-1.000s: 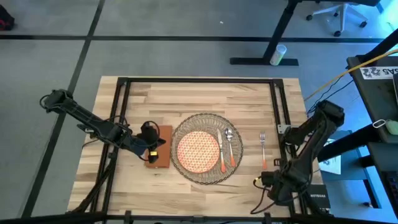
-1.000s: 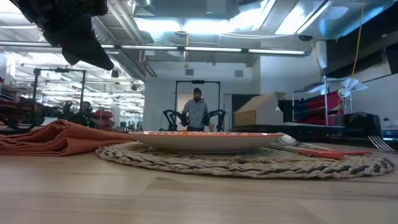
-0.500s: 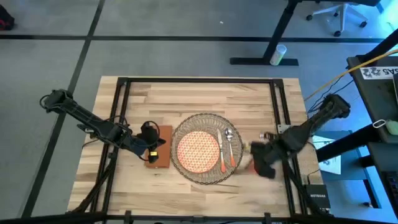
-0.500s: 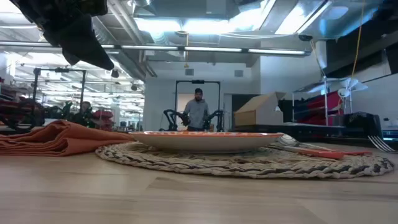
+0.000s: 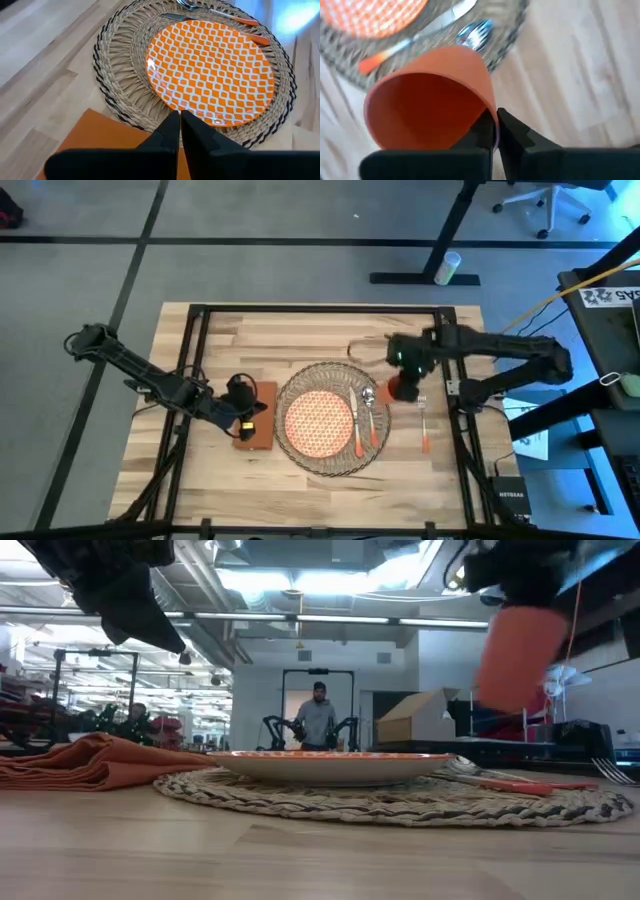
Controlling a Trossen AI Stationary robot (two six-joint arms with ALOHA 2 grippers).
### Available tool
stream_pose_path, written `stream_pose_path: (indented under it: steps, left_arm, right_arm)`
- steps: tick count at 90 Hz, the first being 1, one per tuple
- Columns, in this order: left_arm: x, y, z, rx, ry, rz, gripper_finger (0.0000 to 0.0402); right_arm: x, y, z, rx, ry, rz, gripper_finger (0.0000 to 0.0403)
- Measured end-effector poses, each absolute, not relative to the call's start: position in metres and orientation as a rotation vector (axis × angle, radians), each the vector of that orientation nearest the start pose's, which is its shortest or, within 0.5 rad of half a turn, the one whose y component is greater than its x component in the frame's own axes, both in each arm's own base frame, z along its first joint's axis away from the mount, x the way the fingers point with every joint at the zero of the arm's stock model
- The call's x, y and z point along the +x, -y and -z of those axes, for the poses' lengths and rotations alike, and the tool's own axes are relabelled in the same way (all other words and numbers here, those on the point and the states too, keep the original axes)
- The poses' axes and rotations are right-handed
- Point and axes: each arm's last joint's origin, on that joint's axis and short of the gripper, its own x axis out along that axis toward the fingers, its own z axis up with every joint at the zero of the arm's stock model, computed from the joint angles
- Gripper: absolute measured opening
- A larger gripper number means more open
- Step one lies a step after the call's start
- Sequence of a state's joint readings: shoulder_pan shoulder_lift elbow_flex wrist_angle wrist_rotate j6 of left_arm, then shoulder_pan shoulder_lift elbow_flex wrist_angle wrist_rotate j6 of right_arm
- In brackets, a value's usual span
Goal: Set table place
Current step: Put the orange cup to the top right of the brown woven placemat
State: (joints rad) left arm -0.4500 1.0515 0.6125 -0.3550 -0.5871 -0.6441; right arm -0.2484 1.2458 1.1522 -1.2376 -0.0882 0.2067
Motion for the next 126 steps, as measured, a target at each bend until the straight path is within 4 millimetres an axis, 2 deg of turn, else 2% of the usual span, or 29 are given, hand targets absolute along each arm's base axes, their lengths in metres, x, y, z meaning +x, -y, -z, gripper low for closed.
stream_pose_path:
  steps: [26, 61, 80, 109, 126]
  left_arm:
    - [0.188, 0.073, -0.217, -0.226, -0.61, -0.341, 0.0]
    - [0.188, 0.073, -0.217, -0.226, -0.612, -0.342, 0.0]
    - [0.188, 0.073, -0.217, -0.226, -0.611, -0.342, 0.0]
    - [0.188, 0.073, -0.217, -0.232, -0.611, -0.344, 0.0]
    - [0.188, 0.073, -0.217, -0.233, -0.61, -0.344, 0.0]
  right_arm:
    - [0.22, 0.111, -0.269, 0.426, -1.332, 0.249, 0.0]
    - [0.246, 0.177, -0.263, 0.429, -1.385, 0.278, 0.0]
    - [0.255, 0.192, -0.251, 0.45, -1.485, 0.235, 0.0]
    - [0.268, 0.201, -0.234, 0.449, -1.524, 0.202, 0.0]
    - [0.267, 0.21, -0.232, 0.461, -1.518, 0.215, 0.0]
